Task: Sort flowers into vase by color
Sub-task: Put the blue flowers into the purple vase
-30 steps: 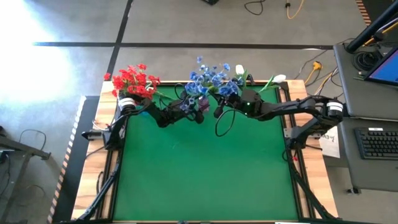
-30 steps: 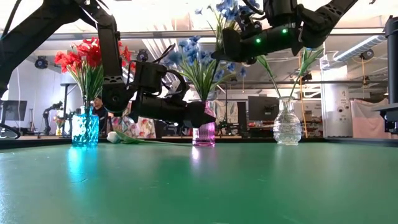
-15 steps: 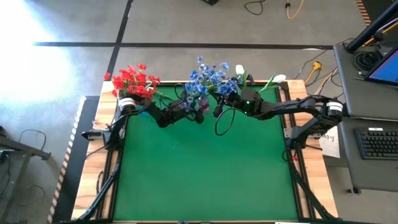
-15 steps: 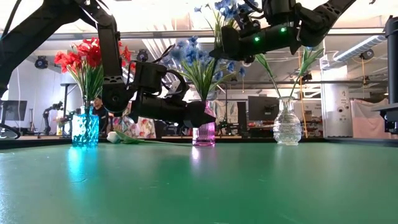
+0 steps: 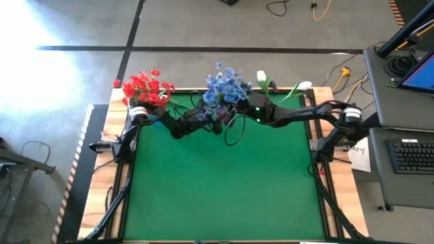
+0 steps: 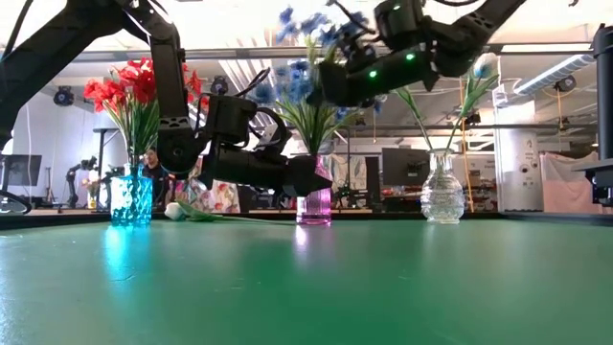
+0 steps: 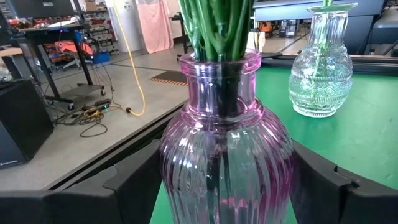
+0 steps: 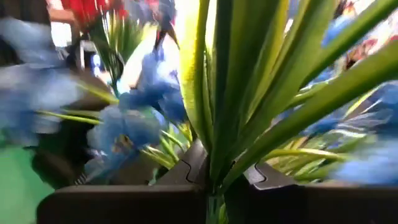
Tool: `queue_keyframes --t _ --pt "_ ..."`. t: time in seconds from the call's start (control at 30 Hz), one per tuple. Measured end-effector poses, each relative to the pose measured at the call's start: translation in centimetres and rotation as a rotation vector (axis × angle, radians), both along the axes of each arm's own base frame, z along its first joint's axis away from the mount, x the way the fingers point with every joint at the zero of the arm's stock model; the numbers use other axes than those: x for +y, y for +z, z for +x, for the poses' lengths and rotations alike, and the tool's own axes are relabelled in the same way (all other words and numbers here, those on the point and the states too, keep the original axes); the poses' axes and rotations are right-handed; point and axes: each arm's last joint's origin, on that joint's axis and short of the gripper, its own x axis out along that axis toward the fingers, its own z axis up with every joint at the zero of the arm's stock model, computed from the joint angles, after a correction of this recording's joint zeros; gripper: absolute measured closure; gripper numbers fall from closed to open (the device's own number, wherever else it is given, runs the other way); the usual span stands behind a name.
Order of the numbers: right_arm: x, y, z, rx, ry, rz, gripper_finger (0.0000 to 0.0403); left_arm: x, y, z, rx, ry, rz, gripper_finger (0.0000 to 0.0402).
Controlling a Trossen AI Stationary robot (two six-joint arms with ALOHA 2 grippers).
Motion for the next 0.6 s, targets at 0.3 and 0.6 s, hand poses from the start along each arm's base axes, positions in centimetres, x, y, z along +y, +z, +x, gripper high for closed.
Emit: queue_keyframes --t 0.3,0.6 --pt "-0.6 -0.6 1.5 0.087 -0.011 0.022 0.0385 0.0 0.0 0.0 0.000 0.001 0.000 0.0126" --pt "-0.5 -0.9 1.4 0.084 -0.015 0.043 0.0385 0.0 0.0 0.0 -0.001 0.001 0.000 0.0126"
